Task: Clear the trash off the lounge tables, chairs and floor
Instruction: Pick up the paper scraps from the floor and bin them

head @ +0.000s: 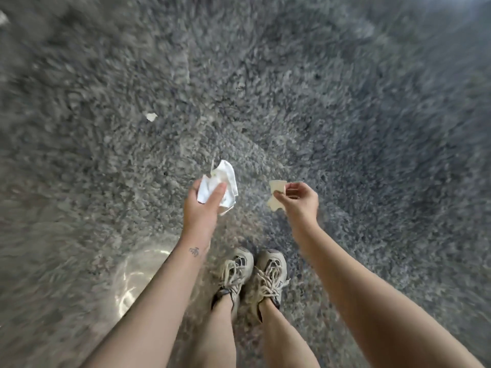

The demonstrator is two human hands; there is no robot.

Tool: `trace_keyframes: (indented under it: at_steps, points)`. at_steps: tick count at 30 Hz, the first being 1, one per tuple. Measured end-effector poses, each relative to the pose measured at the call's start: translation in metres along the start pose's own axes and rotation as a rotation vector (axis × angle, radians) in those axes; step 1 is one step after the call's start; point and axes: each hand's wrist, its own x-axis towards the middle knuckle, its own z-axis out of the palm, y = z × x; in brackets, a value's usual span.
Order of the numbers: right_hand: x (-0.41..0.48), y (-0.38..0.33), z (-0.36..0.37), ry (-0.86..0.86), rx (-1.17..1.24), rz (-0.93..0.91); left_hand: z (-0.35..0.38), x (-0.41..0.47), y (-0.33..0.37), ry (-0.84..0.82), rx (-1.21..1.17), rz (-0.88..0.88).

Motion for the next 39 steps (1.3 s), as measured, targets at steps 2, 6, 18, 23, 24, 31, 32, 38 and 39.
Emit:
trace_keyframes:
  at_steps: [2, 6, 18, 23, 24, 31, 32, 38, 39]
  points:
    - [-0.003, -0.040, 0.033, -0.060, -0.084, -0.045, -0.032, 0.008, 0.023, 0.064, -0.042, 0.018]
    - [0.004, -0.101, 0.119, -0.147, -0.276, -0.154, -0.094, 0.041, 0.050, 0.170, -0.118, 0.012]
    - [0.089, -0.150, 0.413, -0.265, -0.870, -0.251, -0.269, 0.242, 0.077, 0.280, -0.232, -0.040]
    - [0.132, -0.125, 0.483, -0.292, -0.953, -0.244, -0.296, 0.305, 0.044, 0.296, -0.294, -0.046]
    - [0.141, -0.118, 0.493, -0.284, -0.967, -0.244, -0.297, 0.315, 0.034, 0.306, -0.319, -0.044]
    - [0.203, -0.060, 0.545, -0.238, -1.099, -0.277, -0.302, 0.362, -0.036, 0.392, -0.348, -0.068]
    - [0.208, -0.053, 0.548, -0.232, -1.125, -0.303, -0.302, 0.366, -0.044, 0.402, -0.376, -0.087]
    - [0.206, -0.040, 0.553, -0.223, -1.198, -0.393, -0.302, 0.367, -0.057, 0.425, -0.473, -0.168]
    - [0.203, -0.042, 0.554, -0.237, -1.207, -0.394, -0.303, 0.366, -0.054, 0.426, -0.484, -0.175]
